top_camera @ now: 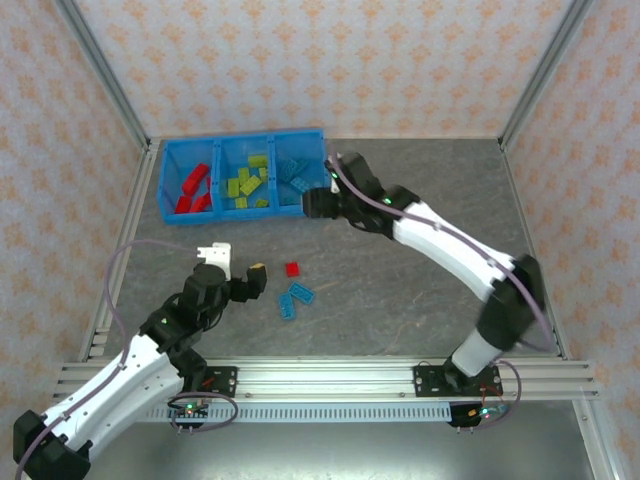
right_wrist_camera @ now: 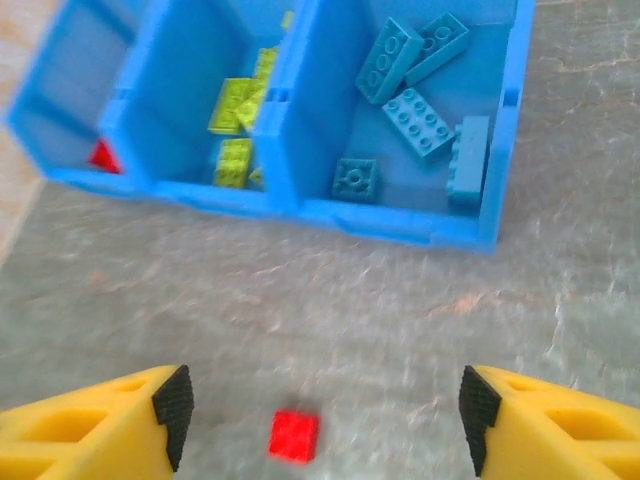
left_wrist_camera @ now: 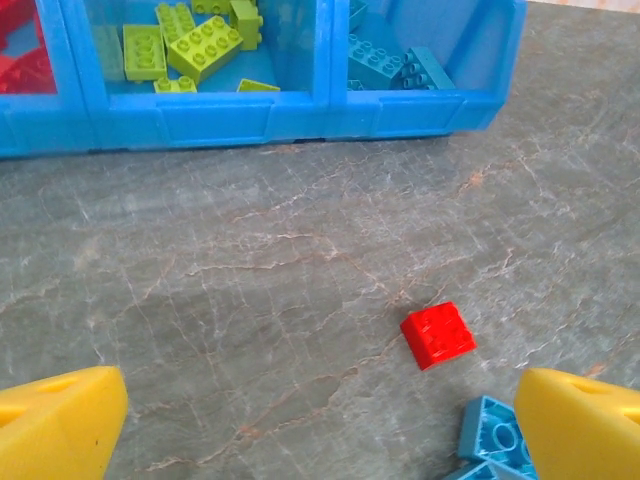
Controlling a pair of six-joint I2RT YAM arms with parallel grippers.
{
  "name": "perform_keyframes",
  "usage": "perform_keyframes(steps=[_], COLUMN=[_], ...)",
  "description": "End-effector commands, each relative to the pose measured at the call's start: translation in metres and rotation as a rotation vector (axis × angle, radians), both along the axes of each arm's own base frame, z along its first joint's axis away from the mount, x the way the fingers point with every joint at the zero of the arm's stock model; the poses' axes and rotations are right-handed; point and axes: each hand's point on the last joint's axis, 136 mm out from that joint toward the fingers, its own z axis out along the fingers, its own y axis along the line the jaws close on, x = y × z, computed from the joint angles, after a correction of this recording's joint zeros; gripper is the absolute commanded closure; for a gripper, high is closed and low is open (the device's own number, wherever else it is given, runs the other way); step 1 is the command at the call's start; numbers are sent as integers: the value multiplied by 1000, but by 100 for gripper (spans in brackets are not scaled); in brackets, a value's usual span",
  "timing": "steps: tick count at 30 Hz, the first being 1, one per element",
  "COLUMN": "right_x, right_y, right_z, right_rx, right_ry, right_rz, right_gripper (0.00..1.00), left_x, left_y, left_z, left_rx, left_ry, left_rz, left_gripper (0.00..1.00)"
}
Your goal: Sort the legos into containers by color
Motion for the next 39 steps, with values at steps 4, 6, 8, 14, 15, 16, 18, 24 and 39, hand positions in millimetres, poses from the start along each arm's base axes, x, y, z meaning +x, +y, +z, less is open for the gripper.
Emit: perform_keyframes(steps=[4,6,8,14,15,16,18,24,39], right_x=[-107,-128,-143,-157,-156,-156,-156,-152,-156], right_y=[9,9,10,-2,-4,-6,-10,-19,-21], right_z=[-34,-44,-51,-70,-73,-75,-69,-71,-70], right_rx=[102,95,126,98,85,75,84,52,19], right_ry=[147,170,190,240,240,241,220,195,201], right_rz=[144,151,157,152,143,135,133,104,131], right_gripper=[21,19,13,6,6,6,6,6,5], left_x=[10,14,20,38,40,43,48,56,61], left_y=[-34,-42,-55,-104,-104,-103,-94,-94,-92], left_z=[11,2,-12,-55,-61,-68,-79,-102,-100], left_rx=[-251,-249,-224,-111,-87,-50,38,112,126], left_ry=[247,338,409,506,515,526,547,575,573], left_rz=[88,124,137,110,130,157,213,232,238], left_gripper=[0,0,1,7,7,9,12,21,77])
